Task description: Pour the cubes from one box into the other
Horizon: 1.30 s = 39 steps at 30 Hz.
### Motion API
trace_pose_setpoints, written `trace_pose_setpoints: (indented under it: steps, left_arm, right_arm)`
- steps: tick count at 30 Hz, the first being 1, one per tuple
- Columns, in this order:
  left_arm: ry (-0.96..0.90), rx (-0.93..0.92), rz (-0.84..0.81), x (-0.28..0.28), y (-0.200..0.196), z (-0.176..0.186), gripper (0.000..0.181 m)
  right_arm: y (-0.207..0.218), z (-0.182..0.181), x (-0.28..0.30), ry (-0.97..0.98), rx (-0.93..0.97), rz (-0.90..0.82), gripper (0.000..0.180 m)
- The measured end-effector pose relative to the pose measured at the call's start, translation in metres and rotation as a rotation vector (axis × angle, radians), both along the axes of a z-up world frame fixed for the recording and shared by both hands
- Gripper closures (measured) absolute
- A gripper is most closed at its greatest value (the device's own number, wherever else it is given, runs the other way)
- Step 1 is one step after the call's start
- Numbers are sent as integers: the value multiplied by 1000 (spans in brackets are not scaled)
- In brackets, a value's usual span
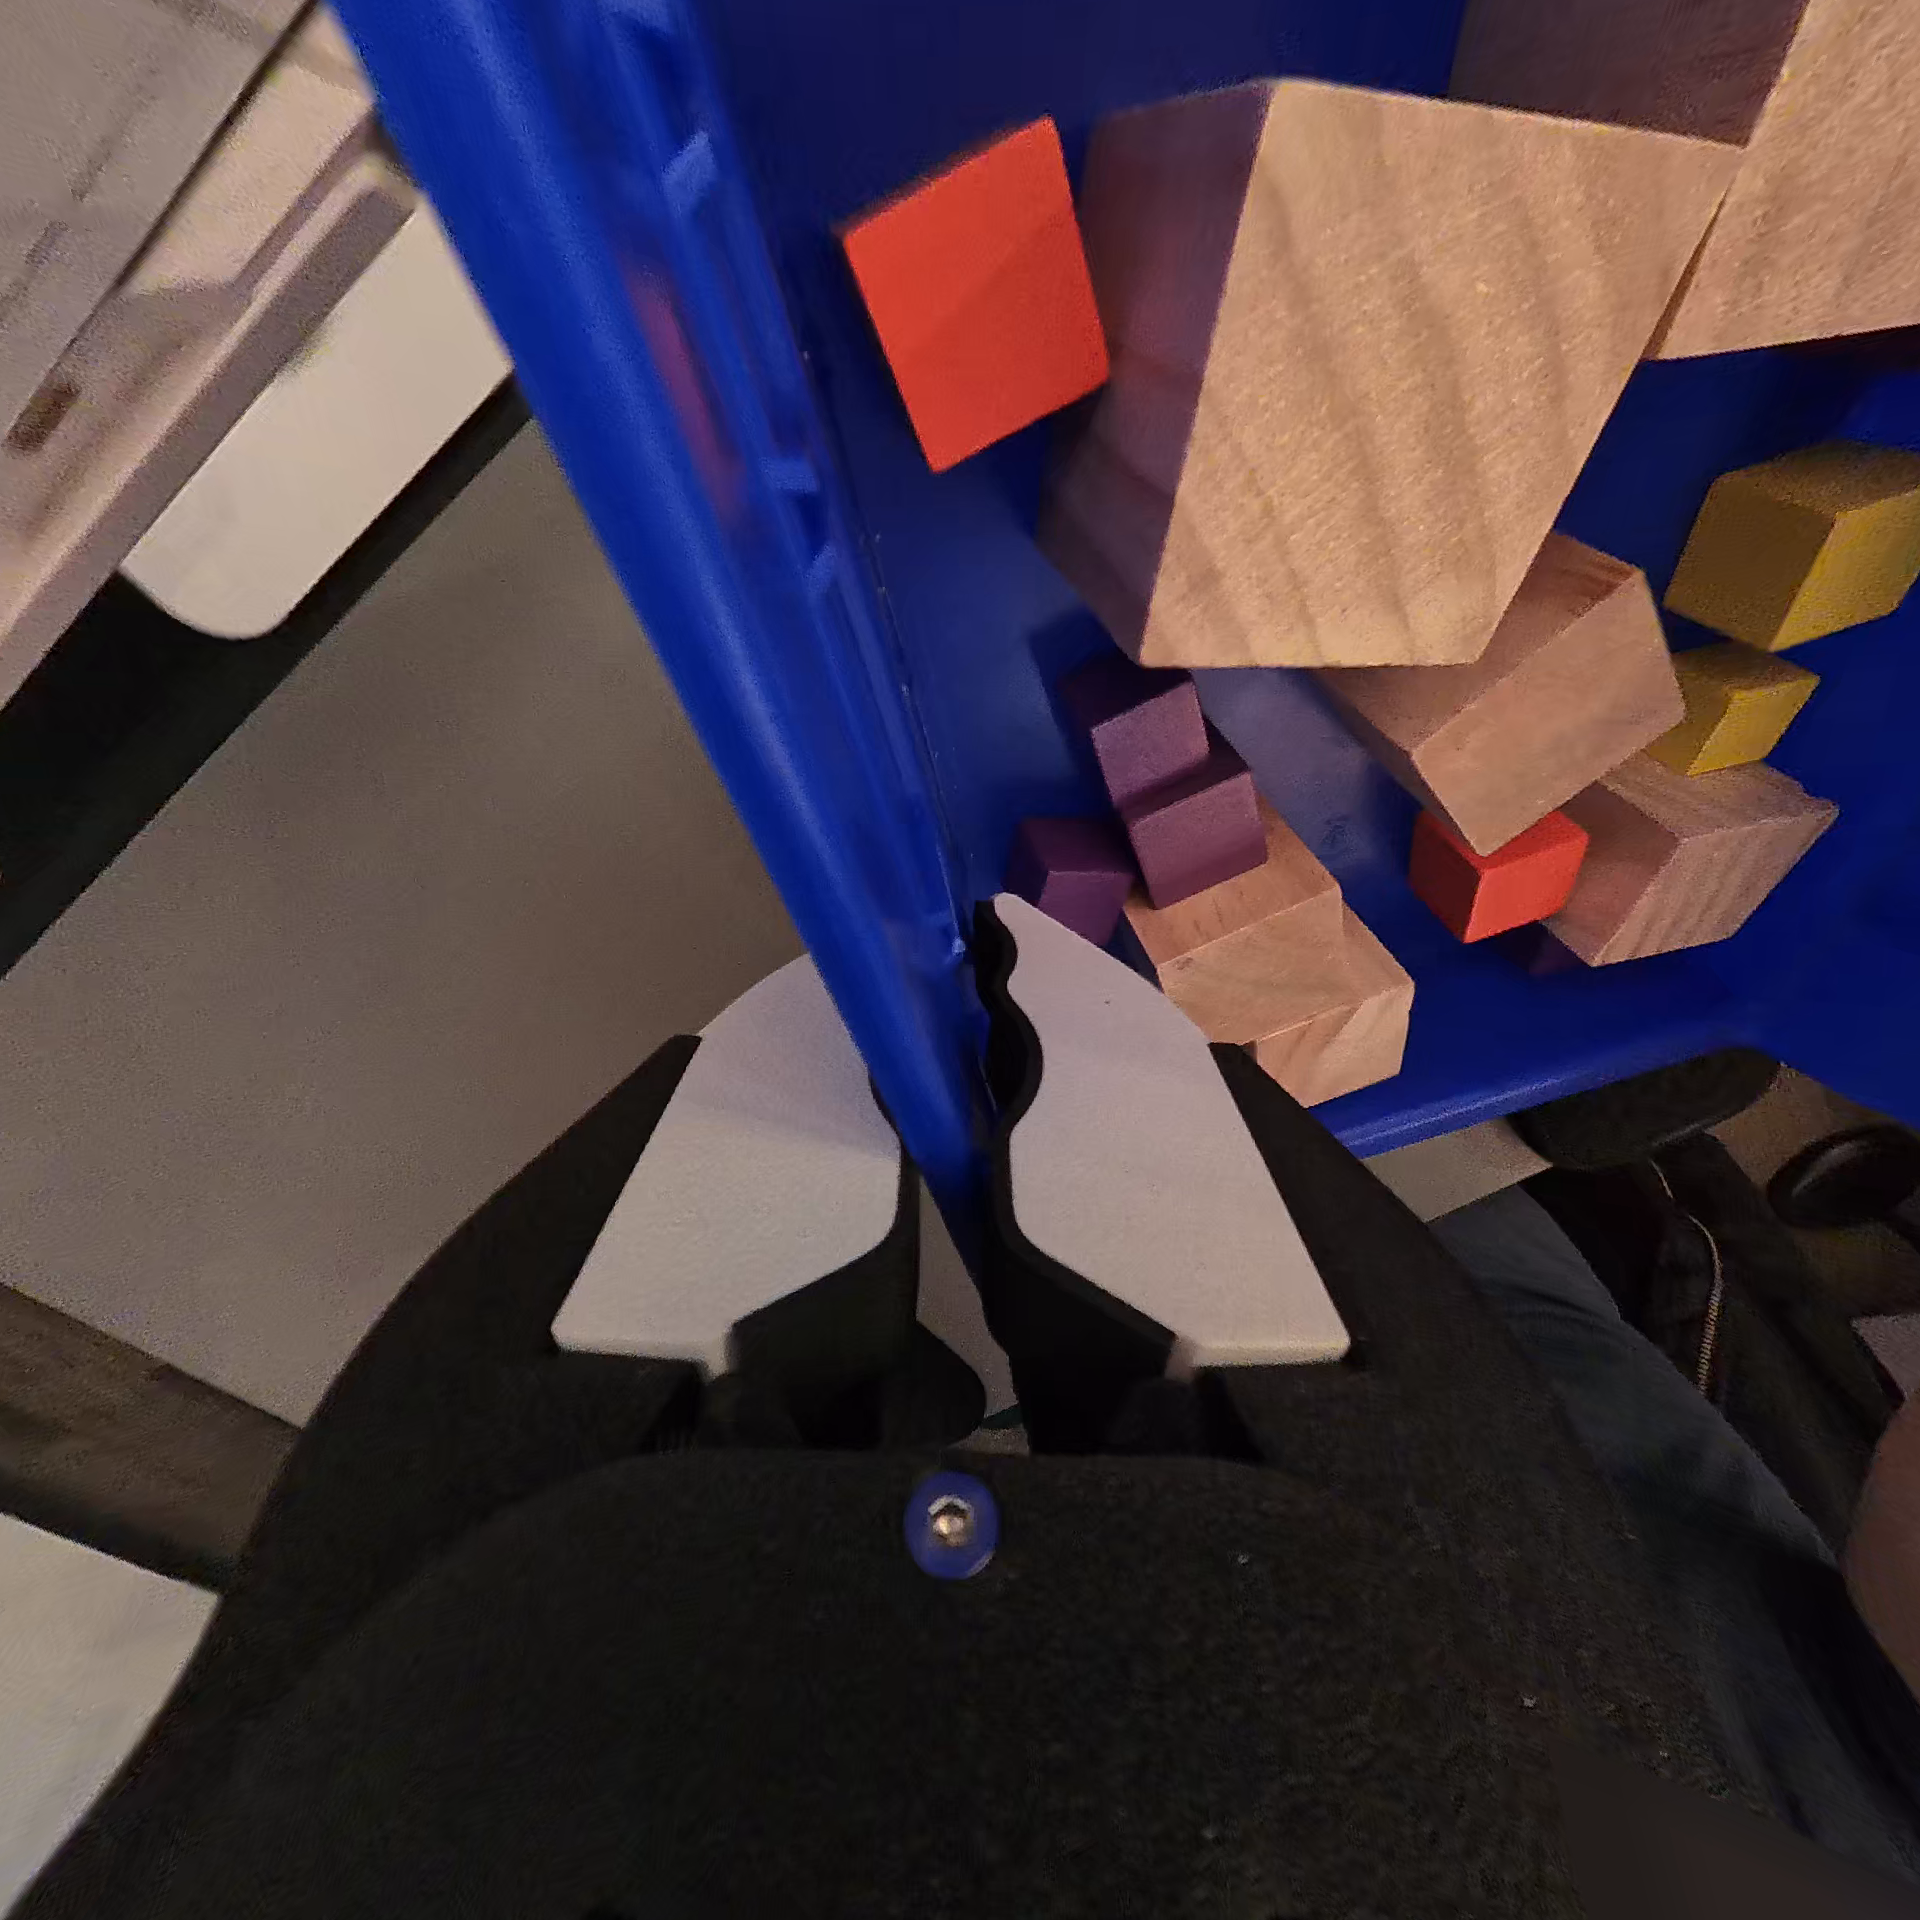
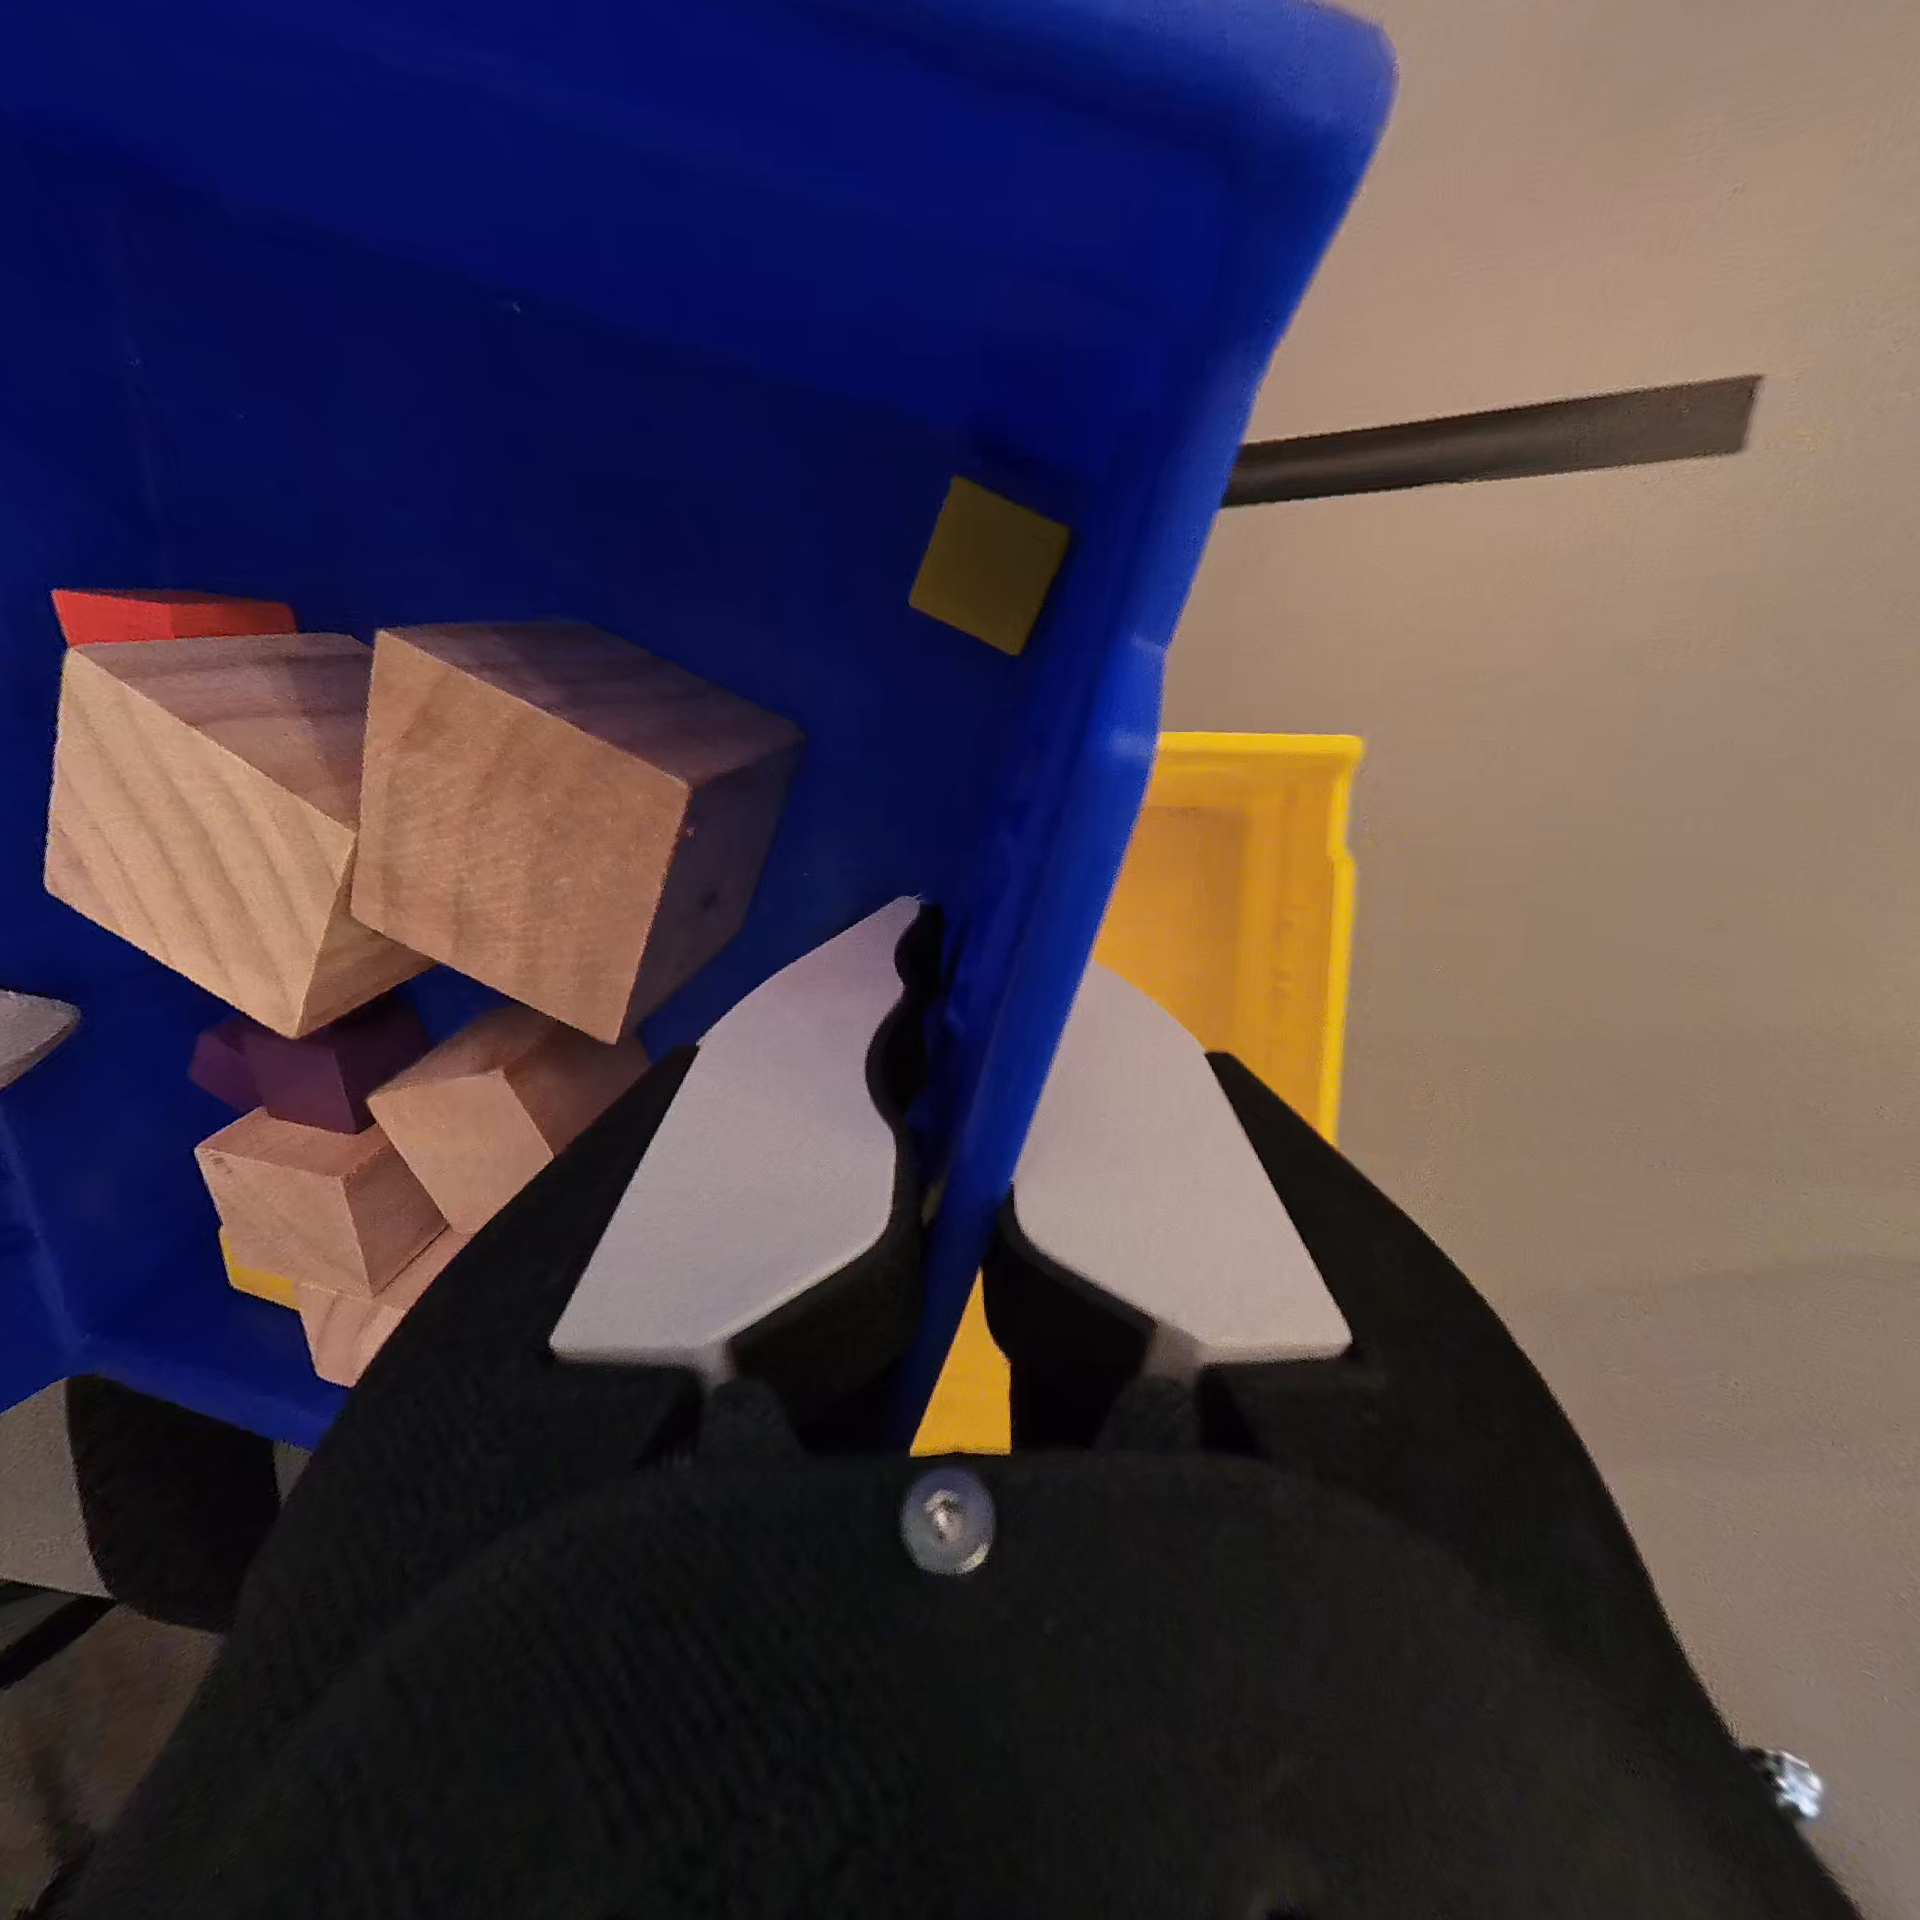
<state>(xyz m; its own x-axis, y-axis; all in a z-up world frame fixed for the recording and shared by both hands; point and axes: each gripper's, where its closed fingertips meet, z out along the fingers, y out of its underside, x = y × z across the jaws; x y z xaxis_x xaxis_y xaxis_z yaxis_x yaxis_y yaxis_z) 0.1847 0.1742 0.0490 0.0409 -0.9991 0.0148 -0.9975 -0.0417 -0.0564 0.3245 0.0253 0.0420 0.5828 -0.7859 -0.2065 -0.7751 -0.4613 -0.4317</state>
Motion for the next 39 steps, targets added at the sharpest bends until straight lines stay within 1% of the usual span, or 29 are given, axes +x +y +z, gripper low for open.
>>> trace_pose_setpoints:
  steps: [4, 8, 11, 15, 23, 27, 31, 34, 37, 39]
  left_arm:
    - [-11, 23, -64, 34, -22, -3, 173]
    - [-18, 104, -114, 55, -32, -1, 173]
    - [-21, 160, -137, 64, -38, -1, 173]
    - [-37, 141, -152, 75, -46, -2, 173]
    - [-154, 191, -211, 85, -57, 3, 173]
    - [-166, 209, -228, 82, -62, 7, 173]
    - [-177, 272, -262, 83, -63, 13, 173]
    - [-177, 282, -292, 85, -66, 9, 173]
    - [-121, 278, -285, 80, -65, -3, 173]
    - [-124, 263, -280, 81, -63, -7, 173]
  right_arm:
    - [-27, -7, 28, -13, 29, -30, 172]
    - [-40, -16, 46, -18, 115, -62, 172]
    - [-48, -20, 53, -39, 142, -81, 172]
    - [-59, -17, 61, -63, 136, -88, 172]
    - [-78, -5, 62, -191, 186, -150, 171]
    - [-83, -4, 58, -207, 220, -163, 172]
    - [-89, -3, 52, -257, 249, -193, 171]
    - [-93, -10, 51, -261, 287, -222, 171]
    - [-92, -21, 48, -237, 252, -212, 171]
    - [-91, -23, 48, -242, 244, -208, 171]
